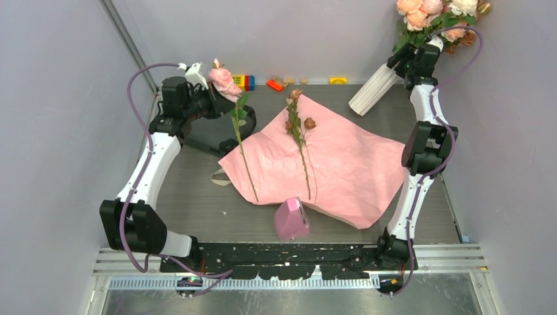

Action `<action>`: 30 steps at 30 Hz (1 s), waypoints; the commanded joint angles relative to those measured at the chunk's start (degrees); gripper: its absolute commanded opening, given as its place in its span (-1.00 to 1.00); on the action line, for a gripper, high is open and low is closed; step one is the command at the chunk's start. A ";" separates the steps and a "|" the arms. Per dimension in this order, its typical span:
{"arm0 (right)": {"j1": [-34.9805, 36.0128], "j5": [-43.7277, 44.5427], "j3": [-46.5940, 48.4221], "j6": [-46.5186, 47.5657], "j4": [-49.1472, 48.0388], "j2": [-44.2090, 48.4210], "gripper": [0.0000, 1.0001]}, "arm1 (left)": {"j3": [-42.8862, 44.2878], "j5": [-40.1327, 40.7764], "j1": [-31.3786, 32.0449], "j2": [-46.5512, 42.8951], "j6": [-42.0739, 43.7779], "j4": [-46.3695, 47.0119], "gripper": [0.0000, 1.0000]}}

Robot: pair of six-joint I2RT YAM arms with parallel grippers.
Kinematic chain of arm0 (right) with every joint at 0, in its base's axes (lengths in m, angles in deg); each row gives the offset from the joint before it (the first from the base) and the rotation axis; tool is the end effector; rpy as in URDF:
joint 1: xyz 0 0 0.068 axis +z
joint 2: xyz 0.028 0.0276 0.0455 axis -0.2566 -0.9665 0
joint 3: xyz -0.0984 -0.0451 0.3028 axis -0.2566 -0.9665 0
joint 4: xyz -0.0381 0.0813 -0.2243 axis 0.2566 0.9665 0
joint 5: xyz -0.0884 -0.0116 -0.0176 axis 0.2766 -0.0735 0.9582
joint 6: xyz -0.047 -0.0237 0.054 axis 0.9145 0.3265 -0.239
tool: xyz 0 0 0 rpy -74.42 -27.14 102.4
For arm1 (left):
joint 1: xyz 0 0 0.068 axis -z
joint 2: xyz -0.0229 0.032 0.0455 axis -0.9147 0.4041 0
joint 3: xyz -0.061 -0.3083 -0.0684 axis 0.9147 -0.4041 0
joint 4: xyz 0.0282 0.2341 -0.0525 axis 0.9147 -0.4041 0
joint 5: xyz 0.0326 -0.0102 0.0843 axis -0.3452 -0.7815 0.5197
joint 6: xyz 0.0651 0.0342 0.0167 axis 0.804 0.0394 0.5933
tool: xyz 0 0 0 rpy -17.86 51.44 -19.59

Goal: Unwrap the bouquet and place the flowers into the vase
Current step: Adjust the vase at the center of the board.

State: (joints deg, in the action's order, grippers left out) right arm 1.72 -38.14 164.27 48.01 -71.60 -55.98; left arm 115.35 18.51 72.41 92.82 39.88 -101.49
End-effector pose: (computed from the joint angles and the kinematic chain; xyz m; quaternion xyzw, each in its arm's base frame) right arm 0.5726 -0.1284 0.3282 0.2273 0.7694 0.0859 0.5908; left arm 0.3125 -0.0637 0.4159 0.0138 0.8084 -0.3316 0.4861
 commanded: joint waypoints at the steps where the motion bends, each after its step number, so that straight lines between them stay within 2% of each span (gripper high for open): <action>1: 0.33 -1.79 1.74 1.74 -4.32 1.09 -0.12 | 0.01 -0.88 -0.34 -1.08 -0.18 2.50 -1.00; 4: 1.04 -2.48 -0.82 2.68 -6.26 3.01 -0.41 | -0.25 -0.84 -0.34 -1.36 -0.05 2.48 -1.00; 7: 1.82 -2.92 -4.55 3.25 -11.32 6.55 -0.82 | -0.68 -0.57 -0.31 -1.92 -0.09 2.67 -1.00; 9: 2.34 -2.90 -8.56 4.07 -14.33 8.92 -0.97 | -0.86 -0.45 -0.34 -2.22 0.08 2.64 -1.00; 24: 12.59 -4.33 -22.39 20.94 -26.57 21.37 -1.00 | -2.39 -0.18 -0.33 -4.39 0.09 3.99 -1.00; 30: 18.75 0.22 -31.17 25.86 -33.43 24.93 -1.00 | -3.00 -0.05 -0.35 -5.10 0.21 4.48 -1.00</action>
State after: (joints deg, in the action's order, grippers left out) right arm 16.69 -39.06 135.92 70.30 -91.64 -38.02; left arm 112.71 18.58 72.41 90.35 39.91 -100.33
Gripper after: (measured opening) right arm 0.713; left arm 0.043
